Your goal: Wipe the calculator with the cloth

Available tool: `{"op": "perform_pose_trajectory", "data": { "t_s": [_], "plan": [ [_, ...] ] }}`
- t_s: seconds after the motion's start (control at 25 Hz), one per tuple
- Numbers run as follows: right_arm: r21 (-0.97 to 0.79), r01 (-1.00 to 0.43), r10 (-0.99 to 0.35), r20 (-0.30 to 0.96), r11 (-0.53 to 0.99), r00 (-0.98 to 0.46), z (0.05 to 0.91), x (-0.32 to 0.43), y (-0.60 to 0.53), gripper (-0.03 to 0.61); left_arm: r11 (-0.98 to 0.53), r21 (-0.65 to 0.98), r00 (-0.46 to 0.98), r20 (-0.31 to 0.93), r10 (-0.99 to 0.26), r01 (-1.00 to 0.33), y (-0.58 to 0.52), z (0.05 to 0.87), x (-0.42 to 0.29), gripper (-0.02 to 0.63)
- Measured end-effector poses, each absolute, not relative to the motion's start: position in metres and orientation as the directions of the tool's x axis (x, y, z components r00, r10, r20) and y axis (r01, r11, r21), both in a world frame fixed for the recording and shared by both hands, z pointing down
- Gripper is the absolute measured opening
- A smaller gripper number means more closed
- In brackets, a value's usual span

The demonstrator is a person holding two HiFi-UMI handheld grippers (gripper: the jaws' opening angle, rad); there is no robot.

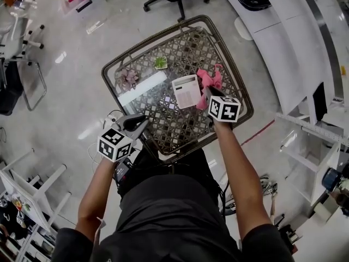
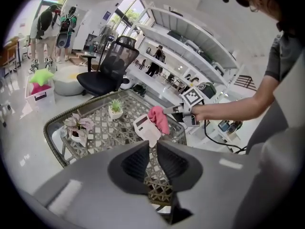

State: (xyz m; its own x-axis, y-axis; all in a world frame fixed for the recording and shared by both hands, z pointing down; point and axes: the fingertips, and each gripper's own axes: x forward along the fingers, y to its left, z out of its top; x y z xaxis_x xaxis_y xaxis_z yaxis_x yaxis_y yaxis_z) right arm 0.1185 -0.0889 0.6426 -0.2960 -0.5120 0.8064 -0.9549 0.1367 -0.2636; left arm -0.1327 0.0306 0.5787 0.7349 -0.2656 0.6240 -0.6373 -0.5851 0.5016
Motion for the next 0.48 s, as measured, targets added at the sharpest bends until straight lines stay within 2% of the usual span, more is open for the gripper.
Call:
{"op": "perform_pose_trajectory", "data": {
  "t_s": [0.48],
  "plan": [
    [-0.275, -0.959, -0.609, 0.749, 0.074, -0.262, 0.608, 0.139, -0.093, 0.031, -0.578, 0.503, 0.739, 0.607, -0.292, -0.642, 0.018, 0.563, -0.135, 0.061]
  ]
}}
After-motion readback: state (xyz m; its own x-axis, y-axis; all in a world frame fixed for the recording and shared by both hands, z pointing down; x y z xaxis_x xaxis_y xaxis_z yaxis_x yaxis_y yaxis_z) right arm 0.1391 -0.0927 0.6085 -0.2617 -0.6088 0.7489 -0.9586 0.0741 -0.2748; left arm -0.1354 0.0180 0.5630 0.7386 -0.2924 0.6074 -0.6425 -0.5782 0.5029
